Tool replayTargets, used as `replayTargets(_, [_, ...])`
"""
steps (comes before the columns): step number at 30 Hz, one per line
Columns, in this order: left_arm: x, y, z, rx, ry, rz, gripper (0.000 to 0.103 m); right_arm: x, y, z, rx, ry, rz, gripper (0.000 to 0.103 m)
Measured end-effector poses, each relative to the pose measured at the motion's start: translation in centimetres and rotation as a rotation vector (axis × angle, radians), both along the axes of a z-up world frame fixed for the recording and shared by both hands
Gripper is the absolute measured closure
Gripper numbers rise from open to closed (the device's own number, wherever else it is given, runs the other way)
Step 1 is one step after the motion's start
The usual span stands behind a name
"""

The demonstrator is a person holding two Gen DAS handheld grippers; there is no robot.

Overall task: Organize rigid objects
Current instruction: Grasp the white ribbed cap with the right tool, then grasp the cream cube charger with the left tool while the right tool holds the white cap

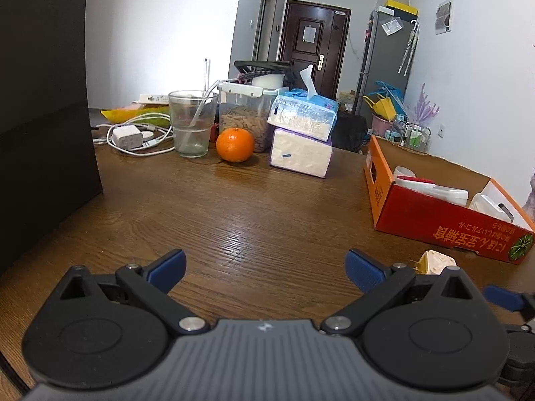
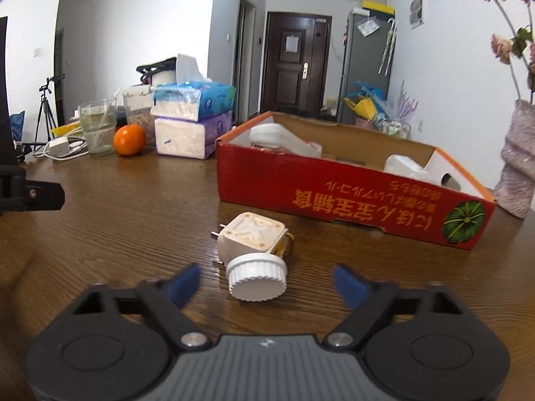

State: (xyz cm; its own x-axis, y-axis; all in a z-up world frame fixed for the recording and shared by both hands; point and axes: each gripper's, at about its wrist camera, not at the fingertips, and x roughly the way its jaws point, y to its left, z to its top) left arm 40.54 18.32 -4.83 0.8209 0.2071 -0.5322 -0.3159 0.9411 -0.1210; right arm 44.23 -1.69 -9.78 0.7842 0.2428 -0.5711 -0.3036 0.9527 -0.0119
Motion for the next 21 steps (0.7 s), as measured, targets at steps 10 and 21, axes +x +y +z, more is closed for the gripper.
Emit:
replayTargets(10, [0.3,0.1,-0.3,0.003,0.014,0.008,0.000,0.1,-1.6,0.0,0.089,0.013,0.000,0.064])
replayTargets(21, [0.8,0.2,-1.0,-0.003,0.016,0.049,0.000,-0.3,-4.1,1.0,0.123,-0.043,-0.029,0.064])
